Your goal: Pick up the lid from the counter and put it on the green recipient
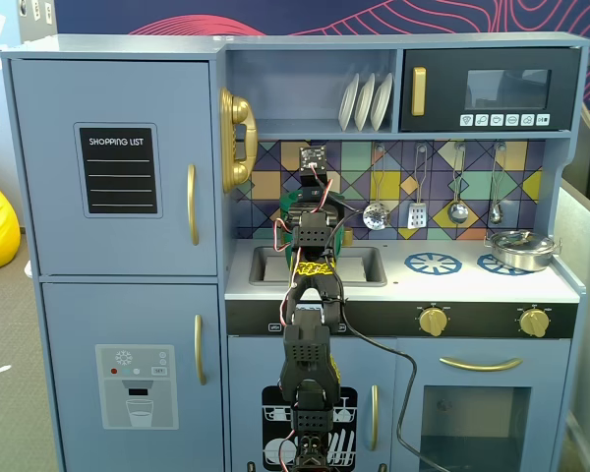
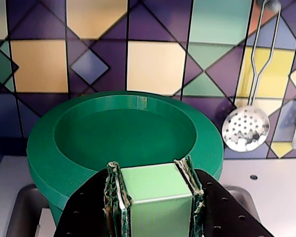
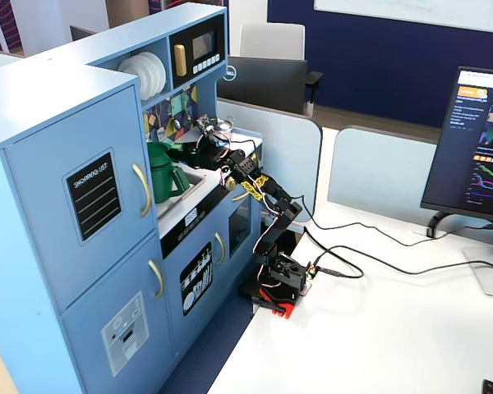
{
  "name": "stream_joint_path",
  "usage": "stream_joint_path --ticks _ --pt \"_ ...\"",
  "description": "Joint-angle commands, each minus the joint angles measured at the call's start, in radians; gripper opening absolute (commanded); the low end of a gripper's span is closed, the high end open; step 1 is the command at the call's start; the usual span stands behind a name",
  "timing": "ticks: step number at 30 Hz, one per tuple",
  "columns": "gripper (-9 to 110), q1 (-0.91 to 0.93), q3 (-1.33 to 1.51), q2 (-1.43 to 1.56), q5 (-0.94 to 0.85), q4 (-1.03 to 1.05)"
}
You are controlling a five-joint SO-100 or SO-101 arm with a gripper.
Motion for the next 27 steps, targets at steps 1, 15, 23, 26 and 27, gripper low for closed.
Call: stream_joint_path --ticks 1,15,23,26,27 --pt "0 0.008 -0.006 0.04 -0.017 -0.037" --pt "0 0.015 0.066 0.026 -0.014 -0.067" --pt "24 0.023 0.087 0.04 0.038 -0.135" --pt "31 0.026 0.069 0.077 0.035 -0.14" --pt "32 0.029 0.06 0.094 0.026 -0.132"
